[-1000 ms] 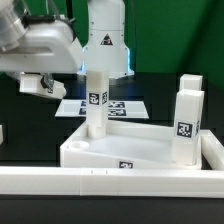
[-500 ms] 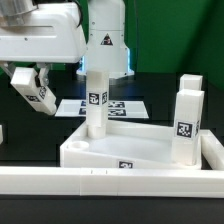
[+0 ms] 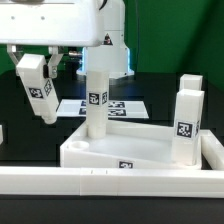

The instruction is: Assemble desk

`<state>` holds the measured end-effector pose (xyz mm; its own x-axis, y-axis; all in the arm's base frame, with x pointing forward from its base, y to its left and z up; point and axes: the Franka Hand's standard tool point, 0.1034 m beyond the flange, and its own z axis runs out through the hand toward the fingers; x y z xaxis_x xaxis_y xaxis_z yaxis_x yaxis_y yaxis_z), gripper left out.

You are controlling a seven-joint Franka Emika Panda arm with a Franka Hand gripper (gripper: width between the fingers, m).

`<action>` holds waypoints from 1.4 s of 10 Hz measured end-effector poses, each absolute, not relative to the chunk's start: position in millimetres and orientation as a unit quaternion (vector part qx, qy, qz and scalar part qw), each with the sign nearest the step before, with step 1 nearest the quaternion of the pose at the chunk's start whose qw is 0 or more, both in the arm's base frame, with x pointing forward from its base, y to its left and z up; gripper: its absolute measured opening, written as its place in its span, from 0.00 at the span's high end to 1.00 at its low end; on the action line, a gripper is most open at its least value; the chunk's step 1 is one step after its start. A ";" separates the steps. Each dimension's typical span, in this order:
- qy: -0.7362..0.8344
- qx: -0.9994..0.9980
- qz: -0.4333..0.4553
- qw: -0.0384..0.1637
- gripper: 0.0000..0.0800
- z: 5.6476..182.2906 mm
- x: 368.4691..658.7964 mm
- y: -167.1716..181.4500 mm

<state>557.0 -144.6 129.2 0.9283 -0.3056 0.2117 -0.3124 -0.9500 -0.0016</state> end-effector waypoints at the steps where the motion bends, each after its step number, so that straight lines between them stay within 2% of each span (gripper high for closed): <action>1: -0.156 0.980 0.124 0.027 0.64 127.9 555.8 -147.0; 2: -0.154 0.973 0.163 0.045 0.64 130.9 559.1 -149.3; 4: -0.147 0.965 0.210 0.058 0.64 137.7 568.3 -136.2; 6: -0.147 0.966 0.209 0.046 0.64 139.6 576.3 -118.5; 11: -0.146 0.966 0.208 0.049 0.64 136.8 576.3 -119.6; 14: -0.146 0.965 0.216 0.031 0.64 139.4 591.1 -79.6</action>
Offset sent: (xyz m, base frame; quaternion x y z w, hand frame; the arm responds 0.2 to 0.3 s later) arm 0.0173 0.0271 0.0180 0.0103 0.1976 0.0273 0.9798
